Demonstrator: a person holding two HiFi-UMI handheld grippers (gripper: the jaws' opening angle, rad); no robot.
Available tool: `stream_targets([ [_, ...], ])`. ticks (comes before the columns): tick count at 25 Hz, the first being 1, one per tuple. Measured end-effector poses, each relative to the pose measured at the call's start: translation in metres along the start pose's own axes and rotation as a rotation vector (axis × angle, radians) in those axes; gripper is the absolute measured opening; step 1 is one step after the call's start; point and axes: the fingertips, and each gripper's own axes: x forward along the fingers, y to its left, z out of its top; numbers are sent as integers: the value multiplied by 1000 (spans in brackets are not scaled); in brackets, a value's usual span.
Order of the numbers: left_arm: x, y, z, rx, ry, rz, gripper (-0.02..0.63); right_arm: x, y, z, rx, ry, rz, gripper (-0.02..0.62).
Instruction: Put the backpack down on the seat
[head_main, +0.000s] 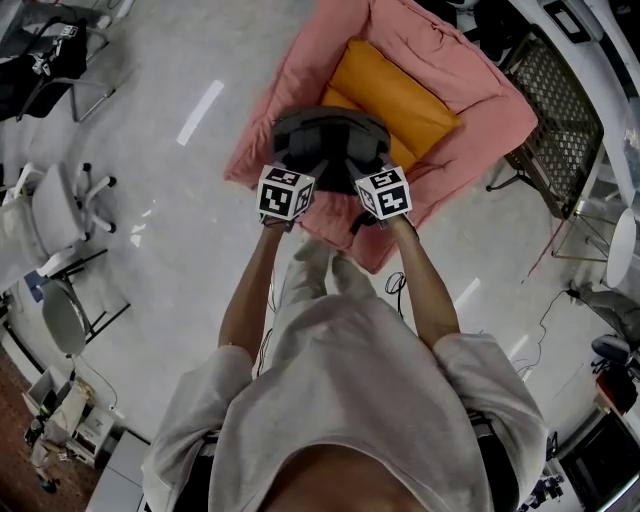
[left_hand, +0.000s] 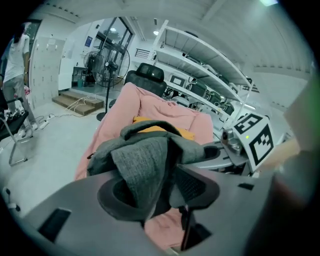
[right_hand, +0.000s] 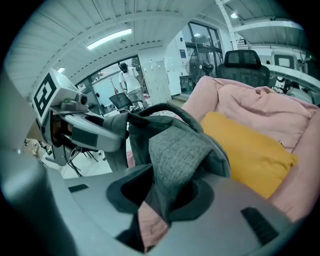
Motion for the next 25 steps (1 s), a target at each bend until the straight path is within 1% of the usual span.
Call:
stream_targets([
  [2,0,-4,-8,-9,17,-11,226,0,2,-2,23,-2,16,152],
  [5,-2,-4,-14,-12,6,8,258,1,7,-5,33,3,40,247],
  [8,-6,-5,-14,-10,-15,29,273,-3,8,-6,42,-22,27,337],
  [10,-10,-5,-14,-7,-25,40,279,-6,8,-5,52,-47,10,388],
  [11,-12,-4,-15,-6,-31,48,282,-8,8,-5,58,-56,4,403],
  [15,-21,-3,-16,-11,-52,81,287,-18,7,-4,58,-71,-16,405],
  [19,-32,-4,-18,-8,-58,97,288,-32,7,-3,57,-91,-49,404],
  [25,-51,-7,-19,-8,-82,120,288,-52,14,-2,56,-125,-58,383],
])
